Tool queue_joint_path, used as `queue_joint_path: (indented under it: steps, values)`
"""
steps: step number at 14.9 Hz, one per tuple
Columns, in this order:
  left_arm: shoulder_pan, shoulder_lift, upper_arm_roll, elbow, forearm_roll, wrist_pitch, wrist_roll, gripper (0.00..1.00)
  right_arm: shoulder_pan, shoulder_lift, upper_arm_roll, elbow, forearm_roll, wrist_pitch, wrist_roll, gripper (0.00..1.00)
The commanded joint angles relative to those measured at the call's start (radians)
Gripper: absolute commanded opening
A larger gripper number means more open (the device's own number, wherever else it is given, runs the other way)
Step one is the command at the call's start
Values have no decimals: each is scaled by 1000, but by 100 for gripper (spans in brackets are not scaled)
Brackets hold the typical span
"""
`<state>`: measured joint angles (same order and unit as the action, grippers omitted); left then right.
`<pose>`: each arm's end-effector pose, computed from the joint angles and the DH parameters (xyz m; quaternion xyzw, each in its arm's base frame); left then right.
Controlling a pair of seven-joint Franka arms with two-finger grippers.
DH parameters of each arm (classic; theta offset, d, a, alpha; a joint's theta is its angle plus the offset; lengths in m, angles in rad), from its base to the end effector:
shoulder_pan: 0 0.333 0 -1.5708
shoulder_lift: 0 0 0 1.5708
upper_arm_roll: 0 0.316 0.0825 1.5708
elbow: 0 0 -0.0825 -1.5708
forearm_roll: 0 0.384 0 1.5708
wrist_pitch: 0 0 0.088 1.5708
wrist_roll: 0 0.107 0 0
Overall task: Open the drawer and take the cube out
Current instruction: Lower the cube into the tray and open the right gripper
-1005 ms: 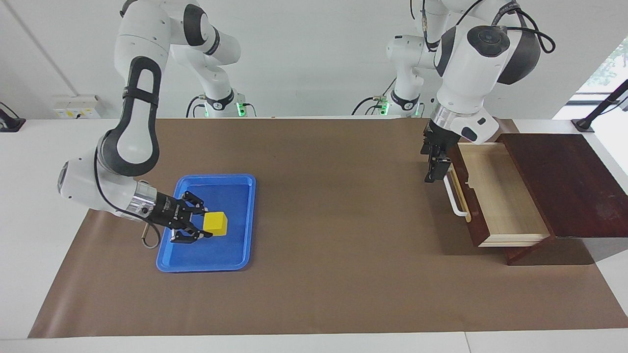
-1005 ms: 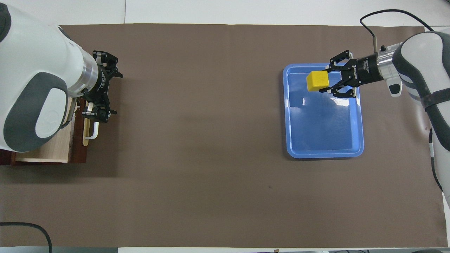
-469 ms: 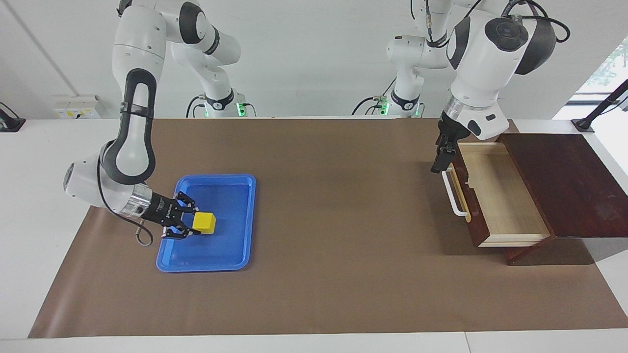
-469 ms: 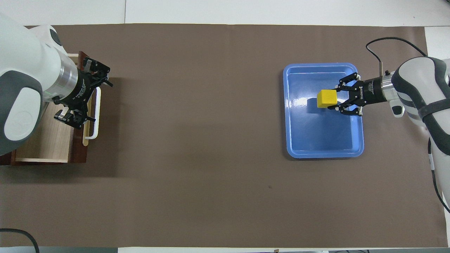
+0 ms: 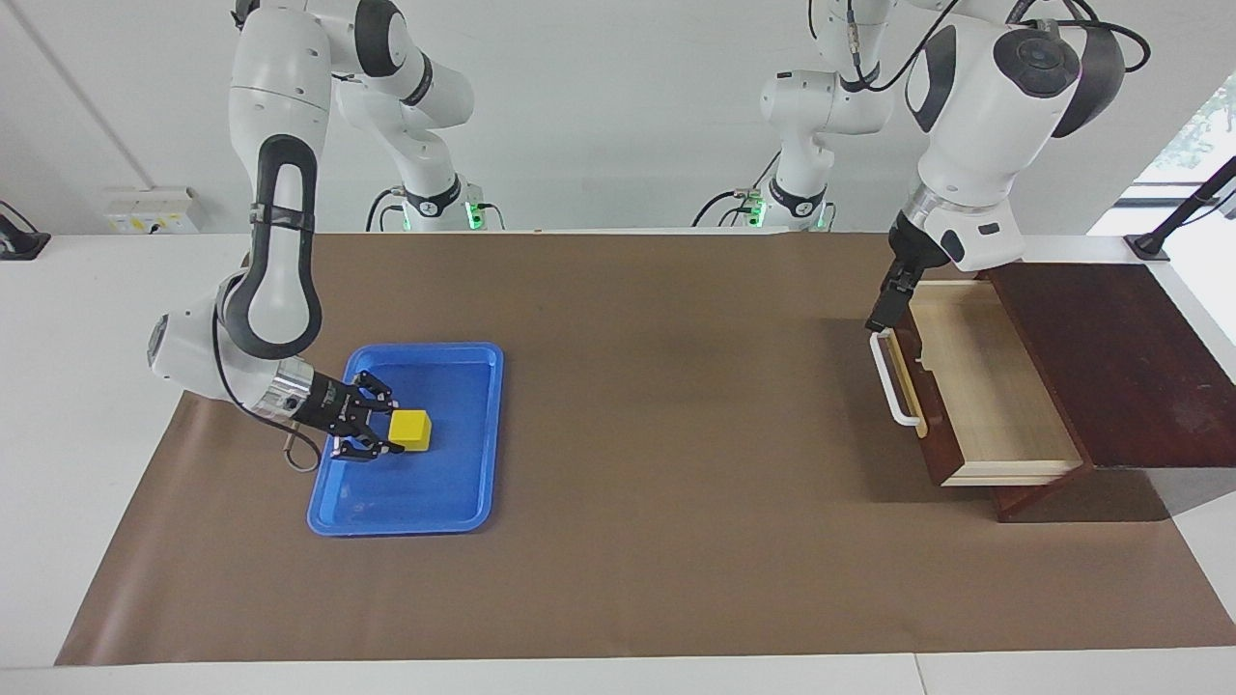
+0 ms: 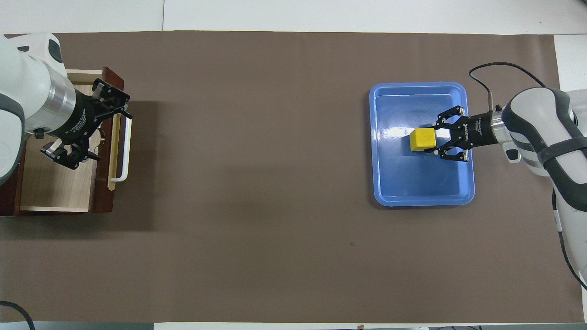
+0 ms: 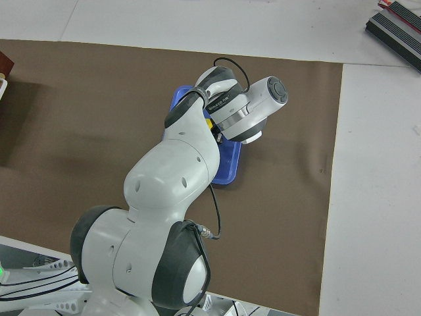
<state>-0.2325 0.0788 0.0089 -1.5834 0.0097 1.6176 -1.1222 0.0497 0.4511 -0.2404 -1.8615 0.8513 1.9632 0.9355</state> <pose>0.5659 -0.1279 0.5778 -0.9007 -0.4339 0.0142 0.0180 0.6112 -0.0599 0.2707 -0.6599 0.6730 0.2446 0.2273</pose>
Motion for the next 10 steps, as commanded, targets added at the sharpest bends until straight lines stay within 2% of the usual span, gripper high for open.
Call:
queue_joint_path:
  steps: [1, 10]
  values:
    - [36, -21, -4, -9, -13, -24, 145, 100, 13, -42, 4, -58, 20, 22, -69, 0]
    - [97, -34, 2, -18, 4, -107, 556, 100, 30, -45, 3, -71, 20, 42, -75, 0]
